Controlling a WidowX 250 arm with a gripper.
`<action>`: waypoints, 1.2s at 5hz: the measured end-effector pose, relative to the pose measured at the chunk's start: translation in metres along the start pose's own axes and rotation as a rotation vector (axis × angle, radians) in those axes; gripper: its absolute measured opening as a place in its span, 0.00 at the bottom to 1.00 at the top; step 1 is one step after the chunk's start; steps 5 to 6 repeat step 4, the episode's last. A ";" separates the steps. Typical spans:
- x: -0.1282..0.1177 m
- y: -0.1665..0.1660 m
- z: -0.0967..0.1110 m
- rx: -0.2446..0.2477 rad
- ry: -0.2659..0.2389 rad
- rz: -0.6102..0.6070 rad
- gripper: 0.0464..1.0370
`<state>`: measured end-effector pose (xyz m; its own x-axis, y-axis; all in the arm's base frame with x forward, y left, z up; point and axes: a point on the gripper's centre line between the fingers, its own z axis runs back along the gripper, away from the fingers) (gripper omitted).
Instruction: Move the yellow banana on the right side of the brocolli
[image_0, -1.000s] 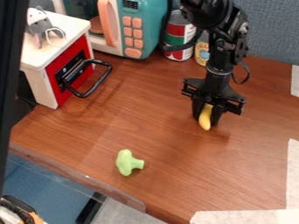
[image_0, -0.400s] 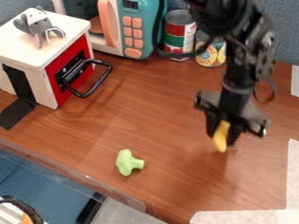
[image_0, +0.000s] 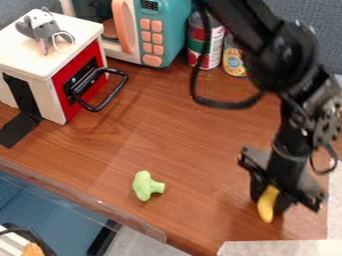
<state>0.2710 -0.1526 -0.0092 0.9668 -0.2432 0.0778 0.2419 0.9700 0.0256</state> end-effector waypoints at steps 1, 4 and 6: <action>-0.002 -0.003 -0.002 -0.005 0.008 0.003 0.40; -0.002 0.025 0.054 -0.002 -0.077 0.112 0.96; -0.002 0.025 0.054 -0.002 -0.077 0.112 0.96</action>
